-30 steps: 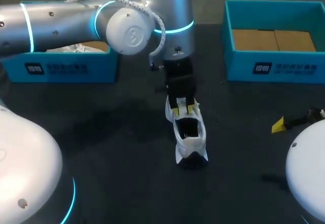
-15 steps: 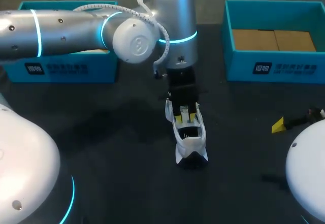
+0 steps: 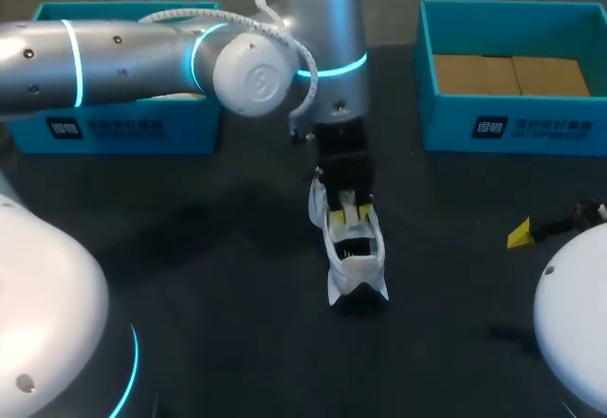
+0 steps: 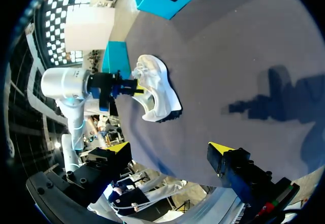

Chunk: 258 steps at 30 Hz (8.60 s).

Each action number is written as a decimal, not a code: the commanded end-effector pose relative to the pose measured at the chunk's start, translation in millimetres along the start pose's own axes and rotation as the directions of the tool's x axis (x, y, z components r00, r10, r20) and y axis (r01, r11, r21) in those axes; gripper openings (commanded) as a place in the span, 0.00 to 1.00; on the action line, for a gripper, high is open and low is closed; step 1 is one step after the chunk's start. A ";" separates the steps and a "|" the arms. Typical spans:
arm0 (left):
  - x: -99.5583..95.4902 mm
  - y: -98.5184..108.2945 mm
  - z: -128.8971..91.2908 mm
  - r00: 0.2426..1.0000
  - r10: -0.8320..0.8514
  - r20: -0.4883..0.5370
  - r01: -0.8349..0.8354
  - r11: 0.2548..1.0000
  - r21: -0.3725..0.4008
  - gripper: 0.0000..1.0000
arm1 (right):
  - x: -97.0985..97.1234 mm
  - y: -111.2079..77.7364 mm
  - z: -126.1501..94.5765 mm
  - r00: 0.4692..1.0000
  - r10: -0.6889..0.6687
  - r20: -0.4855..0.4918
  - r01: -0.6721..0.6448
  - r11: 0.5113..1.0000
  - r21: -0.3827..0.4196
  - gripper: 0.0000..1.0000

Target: Take the shoe out of the shoebox, open the shoe tongue, remove and reinsert the insole, then place the shoe into the shoebox

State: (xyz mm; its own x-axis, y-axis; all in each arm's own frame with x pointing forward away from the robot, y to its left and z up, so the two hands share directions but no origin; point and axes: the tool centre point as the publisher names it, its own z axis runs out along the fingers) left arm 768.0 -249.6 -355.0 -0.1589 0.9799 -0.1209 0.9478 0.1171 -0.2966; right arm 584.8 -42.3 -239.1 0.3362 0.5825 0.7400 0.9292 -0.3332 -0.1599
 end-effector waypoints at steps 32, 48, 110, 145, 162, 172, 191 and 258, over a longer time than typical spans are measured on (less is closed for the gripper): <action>39.3 -75.2 -63.6 0.831 -0.549 0.084 0.556 0.824 -0.113 1.00 | 0.7 -1.5 0.2 1.000 0.002 0.004 -0.002 1.000 -0.002 1.00; 27.0 -84.5 -19.5 0.512 -0.858 0.052 0.857 0.505 -0.107 1.00 | 0.7 -1.5 0.2 1.000 0.002 0.004 -0.002 1.000 -0.002 1.00; 27.1 -116.6 73.7 0.203 -0.971 0.124 0.967 0.178 -0.182 1.00 | 0.7 -1.5 0.2 1.000 0.002 0.004 -0.002 1.000 -0.002 1.00; 41.5 -110.7 78.7 0.130 -0.971 0.202 0.977 0.091 -0.191 0.00 | 0.7 -1.5 0.2 1.000 0.002 0.004 -0.002 1.000 -0.002 1.00; 63.8 -105.7 5.2 0.180 -0.969 0.171 0.981 0.164 -0.103 0.00 | 0.7 -1.5 0.2 1.000 0.002 0.004 -0.002 1.000 -0.002 1.00; 93.2 -88.2 -86.4 0.159 -0.971 0.178 0.986 0.149 -0.069 0.00 | 0.7 -1.5 0.2 1.000 0.002 0.004 -0.002 1.000 -0.002 1.00; 139.8 -41.3 -216.5 0.276 -0.948 0.155 0.957 0.257 -0.133 0.00 | 0.7 -1.5 0.2 1.000 0.002 0.004 -0.002 1.000 -0.002 1.00; 407.2 213.5 -347.2 0.049 -0.987 0.153 0.987 0.025 -0.157 0.00 | 0.7 -1.5 0.2 1.000 0.002 0.004 -0.002 1.000 -0.002 1.00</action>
State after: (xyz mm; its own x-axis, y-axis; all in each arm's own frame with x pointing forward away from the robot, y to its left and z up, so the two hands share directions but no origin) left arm 1000.8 229.9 -140.8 -0.9857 -0.0938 0.1398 -0.0918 0.9956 0.0202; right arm 584.9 -42.3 -239.2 0.3362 0.5823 0.7402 0.9292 -0.3331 -0.1600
